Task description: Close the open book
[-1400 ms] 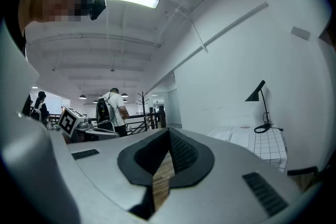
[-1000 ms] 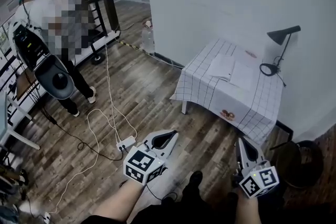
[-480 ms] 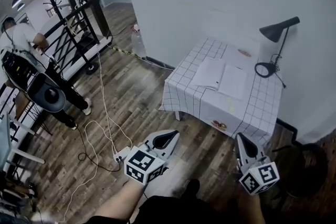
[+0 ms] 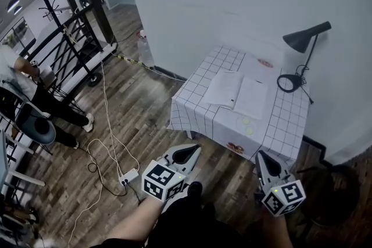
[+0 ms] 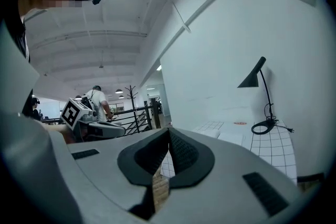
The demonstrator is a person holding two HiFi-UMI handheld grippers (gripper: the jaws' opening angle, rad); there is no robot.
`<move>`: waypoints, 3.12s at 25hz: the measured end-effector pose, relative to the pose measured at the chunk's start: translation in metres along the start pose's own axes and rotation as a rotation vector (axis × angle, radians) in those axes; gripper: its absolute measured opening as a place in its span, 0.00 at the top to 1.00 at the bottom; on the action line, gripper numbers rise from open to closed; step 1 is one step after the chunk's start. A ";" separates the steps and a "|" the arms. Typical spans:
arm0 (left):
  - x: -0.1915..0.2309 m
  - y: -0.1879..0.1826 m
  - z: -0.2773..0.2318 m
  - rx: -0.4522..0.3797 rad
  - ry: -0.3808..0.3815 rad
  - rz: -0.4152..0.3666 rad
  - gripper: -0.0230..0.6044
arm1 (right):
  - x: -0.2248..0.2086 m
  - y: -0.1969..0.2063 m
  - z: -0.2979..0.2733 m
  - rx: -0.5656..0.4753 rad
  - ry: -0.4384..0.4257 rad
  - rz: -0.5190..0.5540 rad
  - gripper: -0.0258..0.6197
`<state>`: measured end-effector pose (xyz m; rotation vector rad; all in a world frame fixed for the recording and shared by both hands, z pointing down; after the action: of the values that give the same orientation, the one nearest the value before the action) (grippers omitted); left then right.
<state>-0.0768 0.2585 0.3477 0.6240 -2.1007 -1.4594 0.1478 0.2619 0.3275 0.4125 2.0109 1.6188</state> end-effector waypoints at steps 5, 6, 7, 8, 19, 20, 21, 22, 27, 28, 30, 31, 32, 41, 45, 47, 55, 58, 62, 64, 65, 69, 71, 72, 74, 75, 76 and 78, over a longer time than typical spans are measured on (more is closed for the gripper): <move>0.028 0.005 -0.041 0.018 0.013 0.002 0.96 | -0.025 0.002 -0.036 0.032 0.023 0.006 0.96; 0.035 0.006 -0.048 0.022 0.016 0.003 0.96 | -0.030 0.003 -0.045 0.039 0.026 0.005 0.96; 0.043 0.007 -0.055 0.025 0.020 0.006 0.96 | -0.033 0.003 -0.056 0.045 0.027 0.005 0.96; 0.051 0.008 -0.062 0.029 0.024 0.011 0.96 | -0.036 0.003 -0.066 0.051 0.027 0.006 0.96; 0.185 0.001 -0.156 0.100 0.078 0.036 0.96 | -0.074 -0.009 -0.211 0.143 0.047 0.014 0.95; 0.196 0.000 -0.164 0.107 0.086 0.041 0.96 | -0.079 -0.011 -0.224 0.148 0.053 0.012 0.95; 0.205 0.000 -0.172 0.113 0.095 0.045 0.96 | -0.083 -0.012 -0.236 0.153 0.058 0.009 0.95; 0.214 0.000 -0.179 0.119 0.104 0.048 0.96 | -0.087 -0.012 -0.246 0.159 0.062 0.006 0.96; 0.248 0.003 -0.216 0.158 0.131 0.060 0.96 | -0.105 0.005 -0.287 0.204 0.076 -0.032 0.95; 0.252 0.003 -0.224 0.165 0.134 0.069 0.96 | -0.109 0.008 -0.292 0.217 0.076 -0.038 0.95; 0.257 0.005 -0.239 0.181 0.141 0.082 0.96 | -0.121 0.014 -0.302 0.240 0.077 -0.046 0.95; 0.259 0.006 -0.246 0.193 0.143 0.085 0.95 | -0.129 0.017 -0.306 0.248 0.079 -0.051 0.95; 0.262 0.007 -0.255 0.206 0.144 0.088 0.95 | -0.138 0.020 -0.312 0.256 0.079 -0.060 0.94; 0.285 0.024 -0.321 0.316 0.101 0.163 0.77 | -0.203 0.066 -0.363 0.377 -0.013 -0.121 0.77; 0.297 0.047 -0.338 0.391 0.106 0.205 0.69 | -0.208 0.096 -0.384 0.460 -0.023 -0.143 0.69; 0.304 0.059 -0.345 0.425 0.109 0.214 0.67 | -0.211 0.108 -0.393 0.496 -0.005 -0.145 0.65; 0.331 0.102 -0.369 0.498 0.144 0.249 0.62 | -0.221 0.152 -0.420 0.611 0.085 -0.161 0.56; 0.333 0.112 -0.374 0.525 0.158 0.249 0.60 | -0.222 0.164 -0.428 0.654 0.114 -0.160 0.55; 0.336 0.122 -0.380 0.540 0.165 0.248 0.60 | -0.224 0.176 -0.434 0.699 0.142 -0.158 0.53; 0.337 0.124 -0.382 0.546 0.169 0.247 0.60 | -0.223 0.178 -0.436 0.704 0.148 -0.146 0.53; 0.337 0.124 -0.383 0.547 0.170 0.246 0.60 | -0.223 0.179 -0.435 0.705 0.147 -0.141 0.53; 0.337 0.126 -0.385 0.558 0.171 0.238 0.60 | -0.227 0.180 -0.432 0.703 0.127 -0.148 0.53; 0.337 0.126 -0.385 0.568 0.173 0.232 0.60 | -0.229 0.181 -0.430 0.704 0.115 -0.155 0.55; 0.336 0.127 -0.386 0.574 0.175 0.231 0.60 | -0.231 0.181 -0.428 0.703 0.110 -0.161 0.56; 0.335 0.127 -0.387 0.585 0.178 0.230 0.60 | -0.233 0.182 -0.425 0.700 0.103 -0.175 0.57; 0.334 0.128 -0.388 0.591 0.178 0.230 0.60 | -0.233 0.182 -0.424 0.697 0.101 -0.182 0.57; 0.334 0.128 -0.389 0.598 0.177 0.228 0.60 | -0.234 0.182 -0.423 0.695 0.100 -0.188 0.58; 0.334 0.128 -0.389 0.612 0.176 0.227 0.60 | -0.234 0.182 -0.421 0.690 0.096 -0.196 0.59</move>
<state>-0.0967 -0.1867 0.6317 0.6707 -2.3775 -0.6025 0.0840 -0.1612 0.6145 0.3634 2.5602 0.8056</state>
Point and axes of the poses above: the fingertips, and each gripper's own axes: z backward along the fingers, x to its left, y out of its underside, the point moved 4 cm from there along z, backward along the fingers, and after that the axes turned 3 degrees about y, right-handed, at the moved point
